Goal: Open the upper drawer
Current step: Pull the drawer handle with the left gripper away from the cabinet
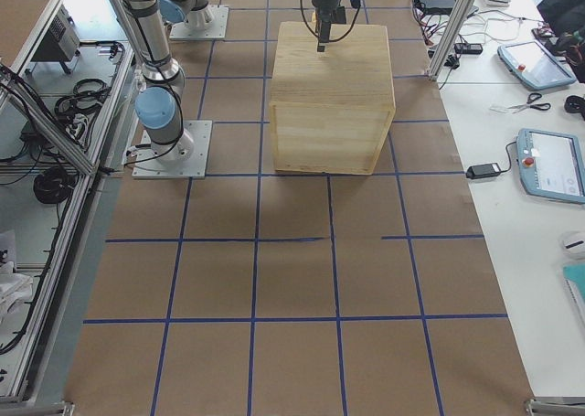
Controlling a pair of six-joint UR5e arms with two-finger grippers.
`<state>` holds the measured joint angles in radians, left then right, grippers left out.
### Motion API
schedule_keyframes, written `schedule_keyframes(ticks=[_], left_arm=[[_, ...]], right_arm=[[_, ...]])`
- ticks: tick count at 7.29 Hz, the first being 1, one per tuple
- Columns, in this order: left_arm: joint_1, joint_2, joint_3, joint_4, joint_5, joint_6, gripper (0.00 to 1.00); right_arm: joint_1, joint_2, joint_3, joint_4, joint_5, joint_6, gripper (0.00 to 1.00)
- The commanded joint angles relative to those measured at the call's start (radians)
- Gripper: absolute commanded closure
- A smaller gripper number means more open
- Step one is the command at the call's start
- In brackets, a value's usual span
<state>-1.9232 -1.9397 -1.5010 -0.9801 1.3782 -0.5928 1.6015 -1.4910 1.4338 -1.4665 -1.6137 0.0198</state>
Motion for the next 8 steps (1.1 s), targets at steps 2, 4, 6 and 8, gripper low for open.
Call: schedule_keyframes(ticks=[2, 4, 6, 8], left_arm=[[0.027, 0.005, -0.002, -0.002, 0.002, 0.047, 0.00], [0.033, 0.004, -0.001, -0.002, 0.002, 0.054, 0.00], [0.059, 0.010, -0.001, -0.003, 0.002, 0.077, 0.00], [0.064, 0.013, -0.001, -0.026, 0.002, 0.082, 0.00]], right_arm=[[0.000, 0.000, -0.001, 0.000, 0.000, -0.001, 0.00], [0.000, 0.000, -0.001, 0.000, 0.000, -0.001, 0.00], [0.000, 0.000, -0.001, 0.000, 0.000, -0.001, 0.00], [0.000, 0.000, -0.001, 0.000, 0.000, 0.000, 0.00]])
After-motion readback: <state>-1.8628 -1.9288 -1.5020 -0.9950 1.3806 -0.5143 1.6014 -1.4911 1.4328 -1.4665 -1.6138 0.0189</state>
